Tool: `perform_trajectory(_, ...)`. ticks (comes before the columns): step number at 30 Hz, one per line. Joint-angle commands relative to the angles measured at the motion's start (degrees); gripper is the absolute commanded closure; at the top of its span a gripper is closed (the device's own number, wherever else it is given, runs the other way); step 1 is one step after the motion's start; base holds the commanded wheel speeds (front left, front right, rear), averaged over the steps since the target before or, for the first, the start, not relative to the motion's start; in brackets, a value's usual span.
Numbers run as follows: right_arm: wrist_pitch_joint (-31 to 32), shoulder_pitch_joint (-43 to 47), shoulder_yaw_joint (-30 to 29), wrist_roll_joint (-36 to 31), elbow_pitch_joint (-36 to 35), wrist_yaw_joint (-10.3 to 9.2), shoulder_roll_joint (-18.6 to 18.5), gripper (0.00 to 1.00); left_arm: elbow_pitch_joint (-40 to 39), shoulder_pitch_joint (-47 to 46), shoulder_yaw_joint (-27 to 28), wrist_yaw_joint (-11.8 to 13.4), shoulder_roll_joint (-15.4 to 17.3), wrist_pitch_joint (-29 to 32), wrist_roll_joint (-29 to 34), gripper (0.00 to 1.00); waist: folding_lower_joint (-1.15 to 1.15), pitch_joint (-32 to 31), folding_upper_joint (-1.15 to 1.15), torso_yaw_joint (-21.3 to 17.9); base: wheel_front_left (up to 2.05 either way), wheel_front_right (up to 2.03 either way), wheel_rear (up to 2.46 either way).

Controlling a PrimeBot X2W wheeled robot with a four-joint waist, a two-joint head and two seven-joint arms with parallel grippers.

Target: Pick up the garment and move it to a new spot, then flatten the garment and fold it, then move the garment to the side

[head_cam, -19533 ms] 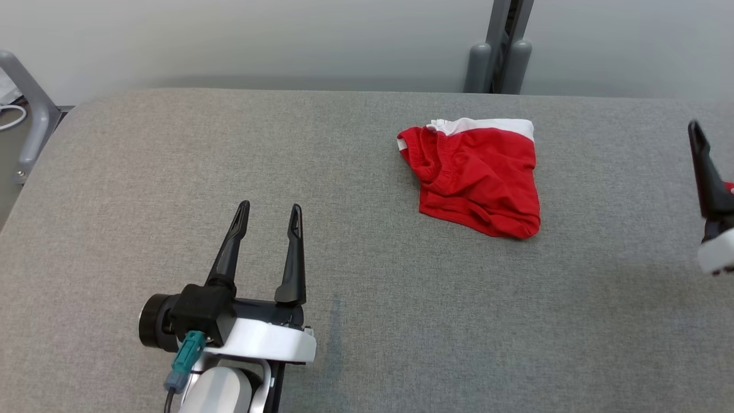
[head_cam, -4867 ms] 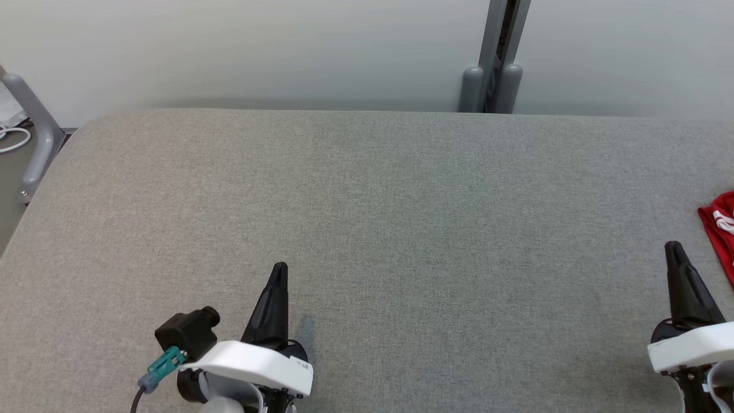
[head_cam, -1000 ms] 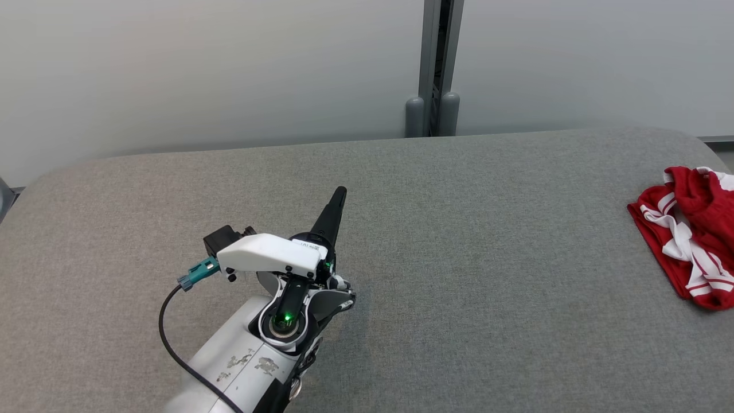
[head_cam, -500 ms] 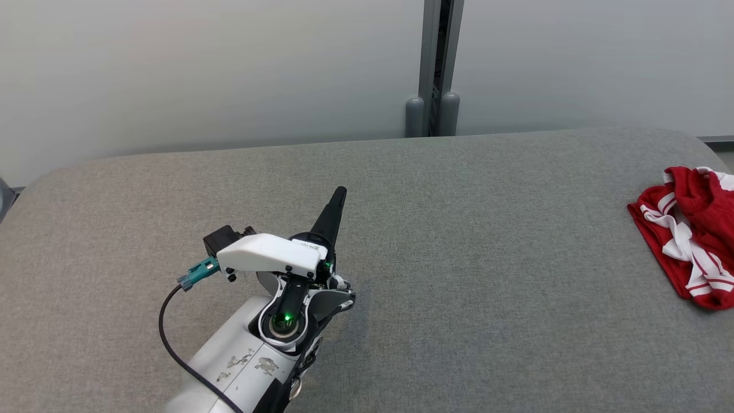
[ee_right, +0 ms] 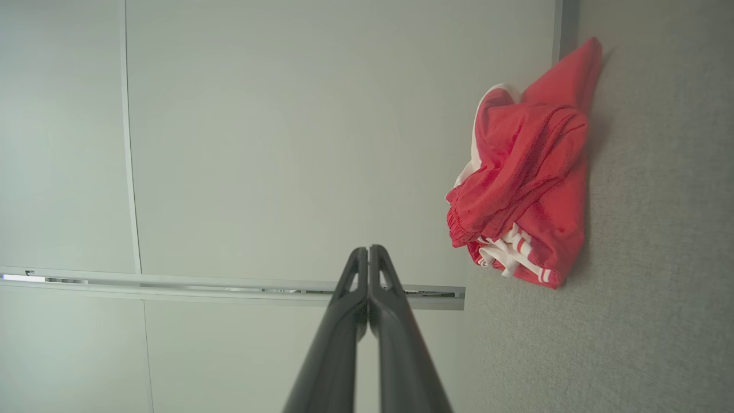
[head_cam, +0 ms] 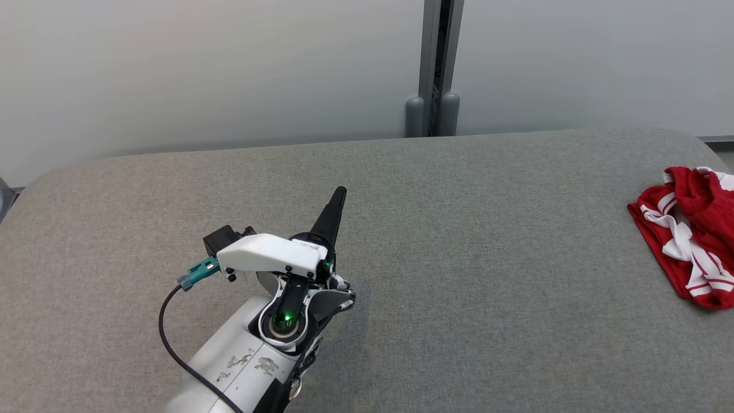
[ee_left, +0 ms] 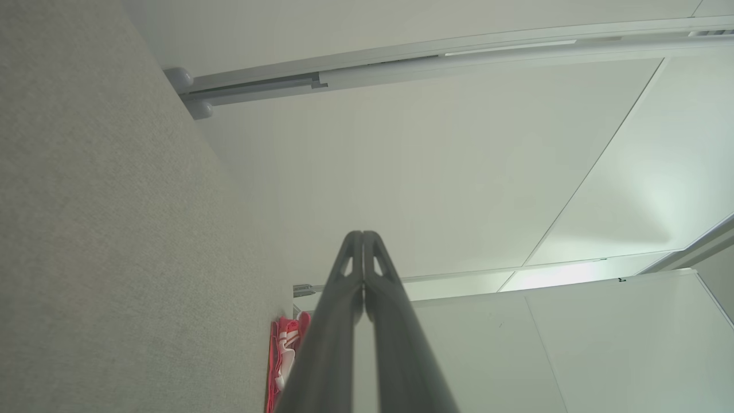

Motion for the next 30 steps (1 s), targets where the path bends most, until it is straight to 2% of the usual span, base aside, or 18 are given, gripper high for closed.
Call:
perform_trajectory(1, -0.2, 0.62, 0.06, 0.25, -0.18, 0.02, -0.5, 1.0, 0.08, -0.72, 0.07, -0.26, 0.25, 0.15, -0.19, 1.0, 0.0, 0.0, 0.0, 0.0, 0.0, 0.0, 0.0)
perform_trajectory(30, -0.39, 0.84, 0.38, 0.49, -0.23, 0.02, -0.68, 1.0, 0.07, -0.72, 0.08, -0.26, 0.25, 0.15, -0.18, 1.0, 0.0, 0.0, 0.0, 0.0, 0.0, 0.0, 0.0)
